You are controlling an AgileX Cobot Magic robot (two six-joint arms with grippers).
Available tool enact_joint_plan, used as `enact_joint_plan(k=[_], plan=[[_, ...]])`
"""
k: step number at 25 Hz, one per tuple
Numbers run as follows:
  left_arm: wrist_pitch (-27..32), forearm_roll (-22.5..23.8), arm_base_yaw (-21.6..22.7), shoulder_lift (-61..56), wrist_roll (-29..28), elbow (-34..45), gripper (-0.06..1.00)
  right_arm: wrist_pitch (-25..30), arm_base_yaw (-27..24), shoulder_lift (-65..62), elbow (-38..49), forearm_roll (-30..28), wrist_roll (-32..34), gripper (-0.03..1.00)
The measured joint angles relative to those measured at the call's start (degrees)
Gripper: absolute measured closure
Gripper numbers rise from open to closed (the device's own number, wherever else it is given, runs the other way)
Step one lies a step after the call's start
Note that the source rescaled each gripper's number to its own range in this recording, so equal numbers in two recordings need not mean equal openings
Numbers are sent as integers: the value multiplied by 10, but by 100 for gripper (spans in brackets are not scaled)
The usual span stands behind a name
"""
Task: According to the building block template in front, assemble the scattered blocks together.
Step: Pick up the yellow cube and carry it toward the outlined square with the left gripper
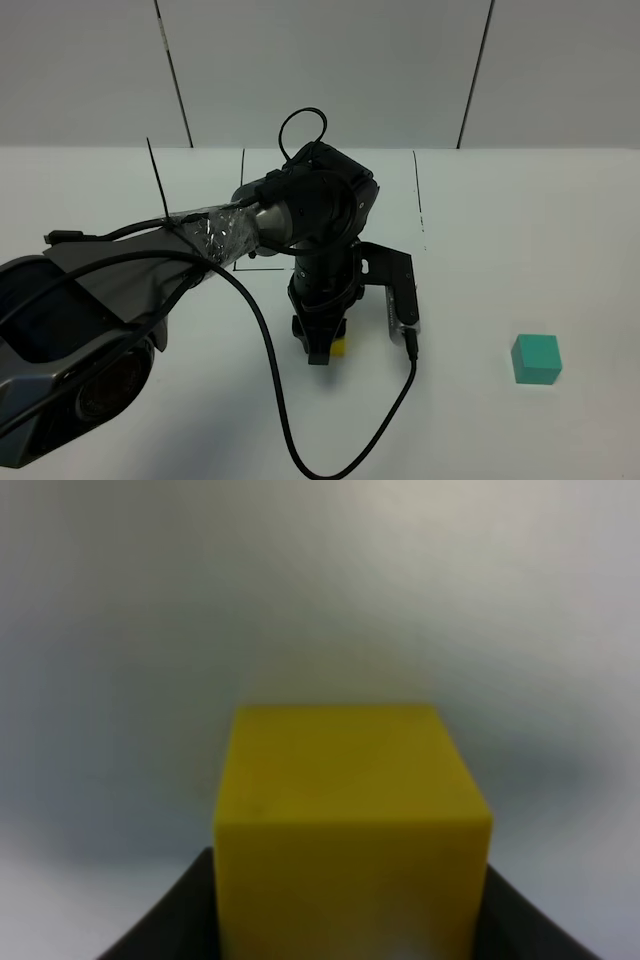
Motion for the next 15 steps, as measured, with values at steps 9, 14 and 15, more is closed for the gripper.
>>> enact_joint_plan(k=[9, 14, 15], plan=[[-1, 0, 0, 0, -2, 0, 94, 0, 0, 0, 0, 0, 0, -3], [0, 0, 0, 0, -2, 0, 94, 0, 0, 0, 0, 0, 0, -3], [0, 0, 0, 0, -2, 0, 94, 0, 0, 0, 0, 0, 0, -3]])
